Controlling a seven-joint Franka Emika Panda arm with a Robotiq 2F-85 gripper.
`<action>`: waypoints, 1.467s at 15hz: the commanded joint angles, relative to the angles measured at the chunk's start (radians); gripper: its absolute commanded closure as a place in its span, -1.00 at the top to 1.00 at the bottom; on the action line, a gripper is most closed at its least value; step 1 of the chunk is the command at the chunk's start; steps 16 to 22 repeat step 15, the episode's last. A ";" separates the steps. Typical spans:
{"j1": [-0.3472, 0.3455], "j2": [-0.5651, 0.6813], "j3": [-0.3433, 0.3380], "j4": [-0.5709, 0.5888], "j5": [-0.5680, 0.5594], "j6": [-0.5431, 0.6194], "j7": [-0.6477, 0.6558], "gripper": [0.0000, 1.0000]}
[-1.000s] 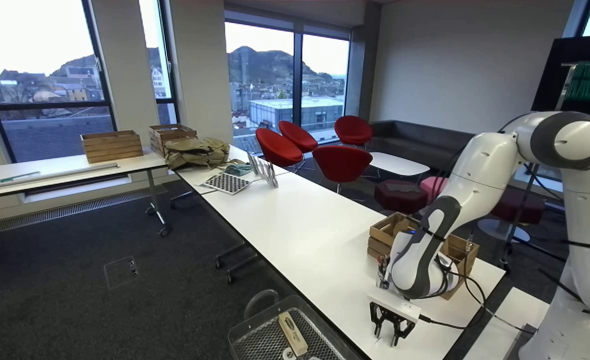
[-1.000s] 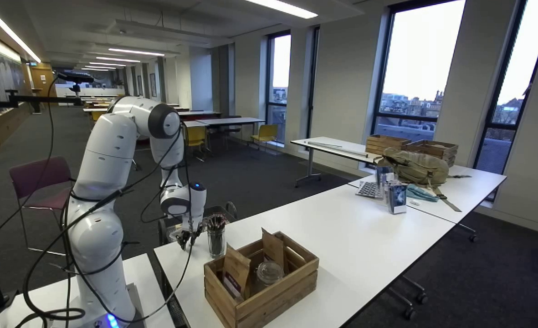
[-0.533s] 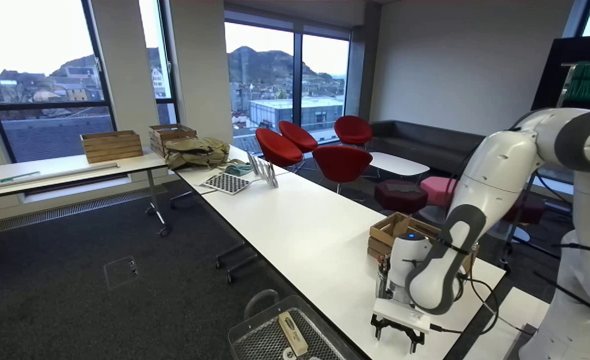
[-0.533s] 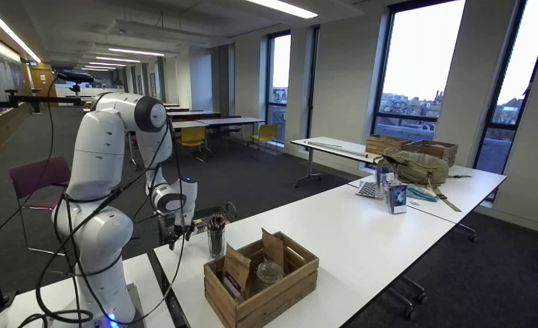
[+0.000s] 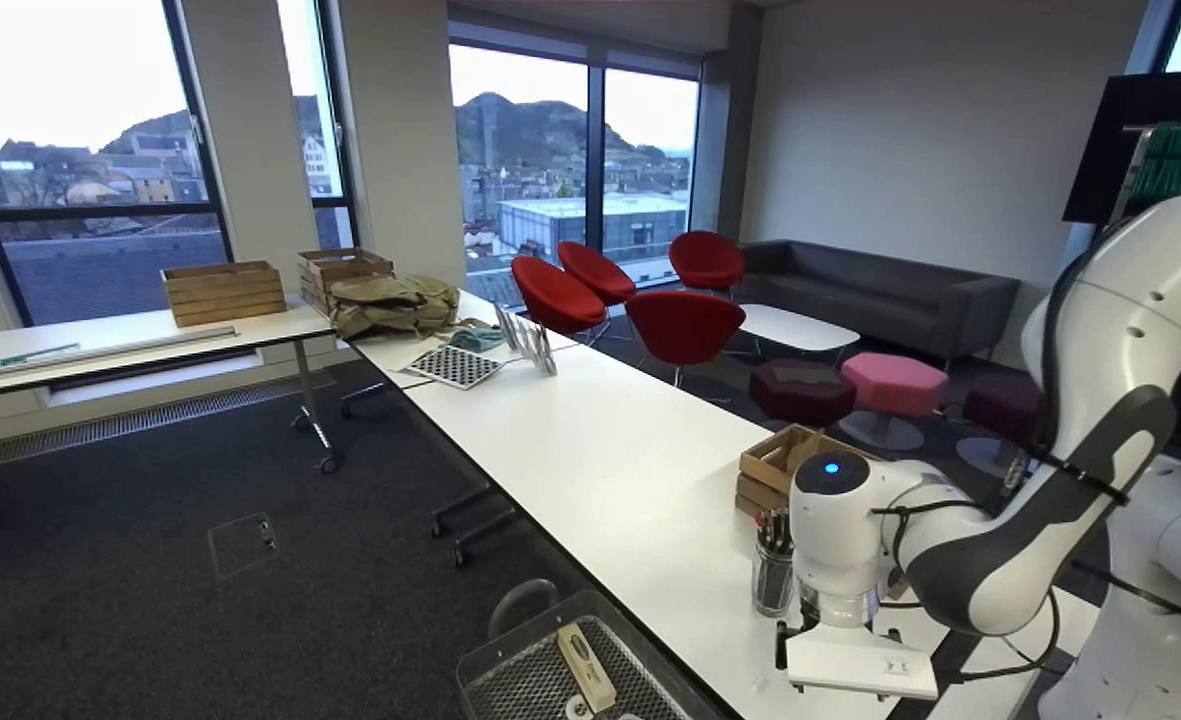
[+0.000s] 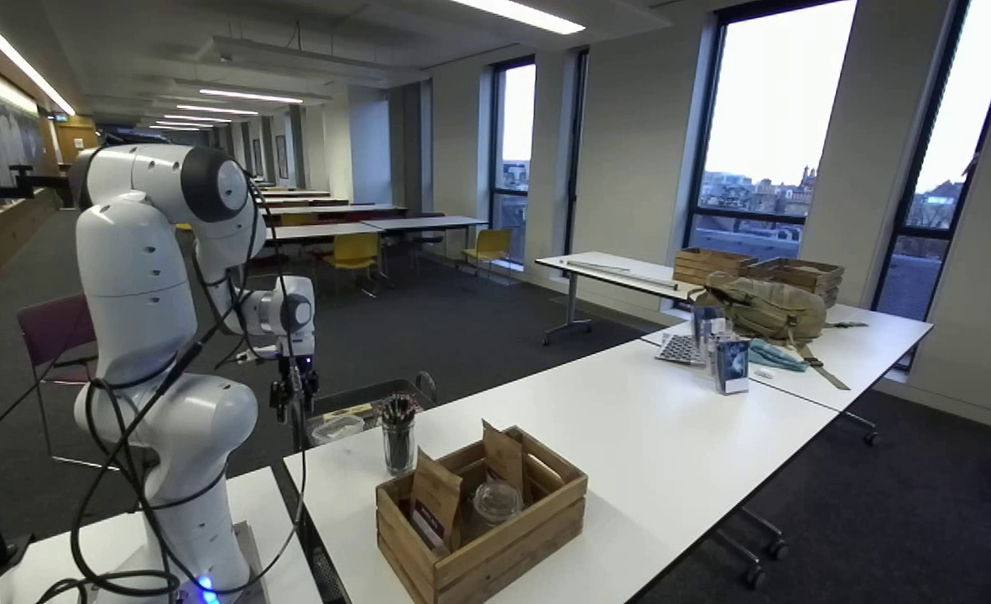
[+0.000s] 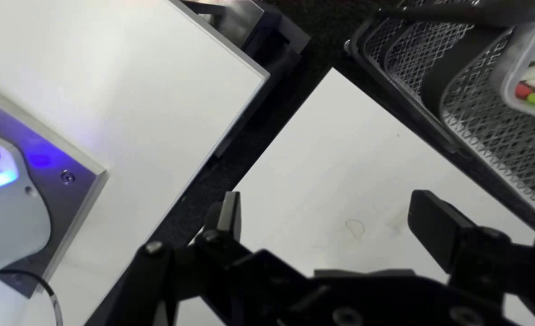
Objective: Pick up the small white object and put it on the countertop.
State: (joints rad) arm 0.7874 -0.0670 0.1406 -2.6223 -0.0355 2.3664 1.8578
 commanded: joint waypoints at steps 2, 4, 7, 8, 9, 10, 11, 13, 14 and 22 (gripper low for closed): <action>-0.091 -0.050 0.147 0.150 -0.082 -0.131 -0.127 1.00; -0.128 0.004 0.181 0.181 -0.151 -0.034 -0.173 1.00; -0.164 0.000 0.220 0.164 -0.161 0.031 -0.171 1.00; -0.177 0.039 0.220 0.169 -0.187 0.085 -0.187 1.00; -0.182 0.072 0.216 0.176 -0.199 0.110 -0.196 1.00; -0.184 0.098 0.212 0.185 -0.205 0.120 -0.201 1.00; -0.183 0.116 0.209 0.195 -0.208 0.121 -0.203 1.00; -0.181 0.123 0.209 0.205 -0.209 0.121 -0.203 1.00; -0.181 0.123 0.211 0.207 -0.209 0.121 -0.203 1.00; -0.181 0.123 0.211 0.208 -0.209 0.121 -0.203 1.00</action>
